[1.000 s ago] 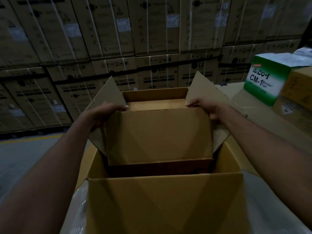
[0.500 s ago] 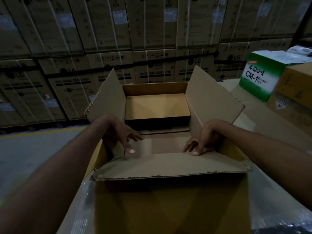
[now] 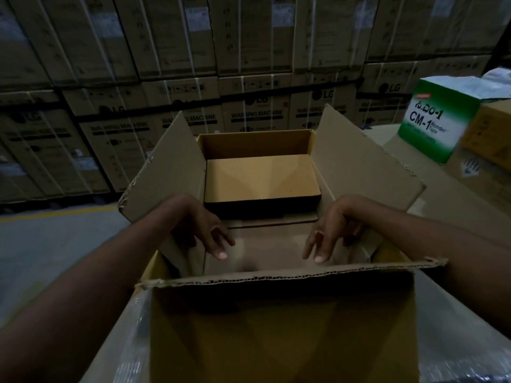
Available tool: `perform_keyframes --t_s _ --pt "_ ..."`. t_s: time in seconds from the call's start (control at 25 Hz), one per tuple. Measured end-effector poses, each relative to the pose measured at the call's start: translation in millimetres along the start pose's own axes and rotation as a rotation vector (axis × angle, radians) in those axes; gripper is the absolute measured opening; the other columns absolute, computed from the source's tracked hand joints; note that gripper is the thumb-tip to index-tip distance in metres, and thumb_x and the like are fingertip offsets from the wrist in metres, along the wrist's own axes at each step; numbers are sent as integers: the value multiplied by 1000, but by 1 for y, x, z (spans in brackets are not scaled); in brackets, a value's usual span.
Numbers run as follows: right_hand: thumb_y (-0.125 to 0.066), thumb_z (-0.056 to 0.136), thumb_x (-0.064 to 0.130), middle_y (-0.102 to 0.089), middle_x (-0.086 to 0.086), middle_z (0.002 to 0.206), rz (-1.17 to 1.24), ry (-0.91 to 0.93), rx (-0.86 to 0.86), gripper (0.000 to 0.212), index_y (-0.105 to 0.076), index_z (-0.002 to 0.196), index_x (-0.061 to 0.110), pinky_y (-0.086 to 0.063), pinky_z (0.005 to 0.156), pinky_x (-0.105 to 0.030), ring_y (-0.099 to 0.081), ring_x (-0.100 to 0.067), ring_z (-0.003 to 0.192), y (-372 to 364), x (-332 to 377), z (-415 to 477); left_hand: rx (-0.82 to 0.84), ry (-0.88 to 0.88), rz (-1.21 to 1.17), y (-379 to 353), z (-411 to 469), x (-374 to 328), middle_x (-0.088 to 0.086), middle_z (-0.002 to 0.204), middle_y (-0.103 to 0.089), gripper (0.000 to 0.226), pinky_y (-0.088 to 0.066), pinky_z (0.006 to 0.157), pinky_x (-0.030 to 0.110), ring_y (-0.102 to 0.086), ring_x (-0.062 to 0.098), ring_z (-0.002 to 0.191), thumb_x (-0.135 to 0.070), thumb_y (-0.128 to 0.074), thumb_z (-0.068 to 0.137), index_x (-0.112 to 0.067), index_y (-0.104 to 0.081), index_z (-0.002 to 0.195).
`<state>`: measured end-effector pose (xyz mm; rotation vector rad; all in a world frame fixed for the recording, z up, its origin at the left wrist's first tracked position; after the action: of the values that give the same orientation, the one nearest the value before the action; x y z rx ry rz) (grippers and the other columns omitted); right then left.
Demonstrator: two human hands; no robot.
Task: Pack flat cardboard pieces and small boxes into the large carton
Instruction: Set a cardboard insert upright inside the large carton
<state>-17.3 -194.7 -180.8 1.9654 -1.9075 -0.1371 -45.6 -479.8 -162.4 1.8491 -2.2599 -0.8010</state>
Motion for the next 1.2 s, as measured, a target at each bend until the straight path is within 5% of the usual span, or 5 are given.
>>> perform_keyframes --t_s 0.16,0.44,0.68,0.92,1.2 --pt "-75 91 38 0 -4 172 -132 -134 -74 102 -3 162 42 -35 115 -51 -10 -38 156 6 8 6 -75 61 -50 10 26 8 -9 153 -46 134 -41 114 46 -44 17 140 -75 -89 37 -33 -38 154" --pt "-63 87 70 6 -2 172 -414 -338 -47 106 4 163 37 -21 123 -53 -3 -39 156 -10 -5 2 -38 194 99 47 11 0 -1 159 -38 89 -39 116 47 -37 26 145 -48 -79 82 -29 -34 156" --pt "-72 89 54 -19 -6 169 -749 -426 -171 100 -16 164 21 -28 117 -41 -21 -35 154 63 19 -27 -13 343 259 91 -31 -37 -2 159 -37 86 -48 102 59 -35 30 147 -38 -78 85 -35 -30 157" --pt "-71 96 36 -54 -6 149 -784 -502 -209 52 -58 141 14 -46 100 -34 -54 -24 133 74 2 -21 -180 394 325 76 15 -22 8 144 -56 69 -55 69 39 -62 29 121 -48 -71 90 -9 -51 143" --pt "-59 97 25 -12 -10 169 -431 -144 -775 95 9 162 32 -42 109 -49 -40 -37 140 90 10 97 -363 364 356 42 96 18 8 145 -53 63 -53 88 29 -61 26 119 -39 -73 90 -17 -49 144"
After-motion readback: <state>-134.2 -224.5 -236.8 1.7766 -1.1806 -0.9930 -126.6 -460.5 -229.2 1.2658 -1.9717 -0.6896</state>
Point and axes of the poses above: each hand's wrist, its own z-axis towards the middle knuckle, its own y-axis out of the back of the hand, x = y × z, the point moved 7 cm from there along z, towards the middle knuckle
